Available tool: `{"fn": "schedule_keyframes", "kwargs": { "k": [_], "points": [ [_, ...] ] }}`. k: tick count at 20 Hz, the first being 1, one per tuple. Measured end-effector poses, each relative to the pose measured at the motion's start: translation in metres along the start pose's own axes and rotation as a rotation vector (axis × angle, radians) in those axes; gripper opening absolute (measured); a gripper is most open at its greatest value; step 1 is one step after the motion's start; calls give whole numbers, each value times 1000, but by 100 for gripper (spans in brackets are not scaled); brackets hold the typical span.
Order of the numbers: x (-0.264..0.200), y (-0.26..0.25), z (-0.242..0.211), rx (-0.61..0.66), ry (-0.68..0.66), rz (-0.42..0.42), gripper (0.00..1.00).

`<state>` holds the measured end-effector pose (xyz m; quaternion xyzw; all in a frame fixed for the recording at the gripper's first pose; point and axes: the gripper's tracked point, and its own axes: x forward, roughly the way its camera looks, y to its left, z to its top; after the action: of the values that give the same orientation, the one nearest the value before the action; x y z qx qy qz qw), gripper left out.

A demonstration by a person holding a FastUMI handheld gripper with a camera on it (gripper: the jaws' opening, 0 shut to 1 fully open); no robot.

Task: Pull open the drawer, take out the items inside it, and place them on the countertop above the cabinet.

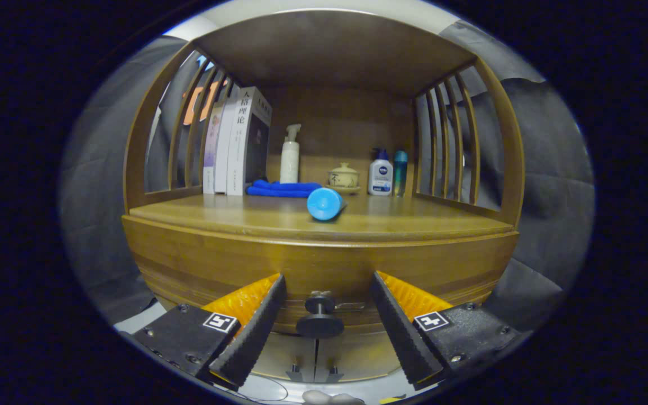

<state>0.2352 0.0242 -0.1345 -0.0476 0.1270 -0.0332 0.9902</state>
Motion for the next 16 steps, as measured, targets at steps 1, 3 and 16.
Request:
{"fn": "schedule_keyframes", "kwargs": {
  "k": [1,3,16],
  "points": [
    [-5,2,-4,12,19,22,100],
    [-22,-4,-4,36,18,30,100],
    [-200,-26,59,72,-213,69,100]
  ]
}}
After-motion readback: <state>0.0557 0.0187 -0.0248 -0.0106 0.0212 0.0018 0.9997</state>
